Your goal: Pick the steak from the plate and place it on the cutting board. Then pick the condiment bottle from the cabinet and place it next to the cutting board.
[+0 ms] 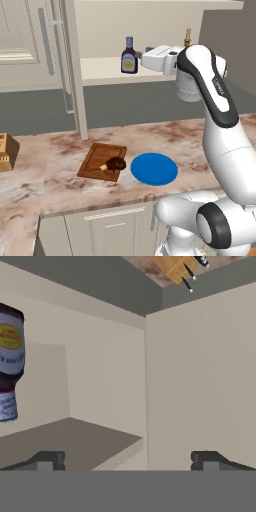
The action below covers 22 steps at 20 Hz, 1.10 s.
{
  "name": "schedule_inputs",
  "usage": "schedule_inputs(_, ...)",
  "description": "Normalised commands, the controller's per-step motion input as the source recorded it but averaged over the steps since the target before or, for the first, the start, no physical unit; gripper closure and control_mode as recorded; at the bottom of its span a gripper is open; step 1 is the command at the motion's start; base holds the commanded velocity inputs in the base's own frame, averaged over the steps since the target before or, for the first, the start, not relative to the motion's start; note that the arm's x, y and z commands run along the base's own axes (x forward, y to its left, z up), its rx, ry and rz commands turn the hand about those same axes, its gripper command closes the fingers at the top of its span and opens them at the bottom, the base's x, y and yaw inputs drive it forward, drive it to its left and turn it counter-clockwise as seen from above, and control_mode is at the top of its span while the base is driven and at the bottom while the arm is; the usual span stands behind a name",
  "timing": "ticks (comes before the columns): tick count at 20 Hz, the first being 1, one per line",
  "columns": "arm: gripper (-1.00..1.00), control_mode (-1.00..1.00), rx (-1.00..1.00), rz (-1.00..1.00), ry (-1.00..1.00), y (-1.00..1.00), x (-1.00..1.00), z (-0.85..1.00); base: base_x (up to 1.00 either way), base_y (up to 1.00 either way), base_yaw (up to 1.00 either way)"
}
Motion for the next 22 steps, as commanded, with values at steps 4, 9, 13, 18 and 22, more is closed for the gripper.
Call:
schedule_inputs(4,-1.0,-1.0,0.0,0.0,-0.03,0.0,0.0,0.0,0.0,0.0,0.0)
schedule_inputs(9,-1.0,-1.0,0.0,0.0,-0.1,0.0,0.0,0.0,0.0,0.0,0.0)
schedule_inputs(13,-1.0,-1.0,0.0,0.0,-0.14,0.0,0.0,0.0,0.0,0.0,0.0)
schedule_inputs(18,-1.0,-1.0,0.0,0.0,-0.04,-0.01,0.01,0.0,0.0,0.0,0.0)
schedule_inputs(22,-1.0,-1.0,0.0,0.0,0.0,-0.05,0.0,0.0,0.0,0.0,0.0)
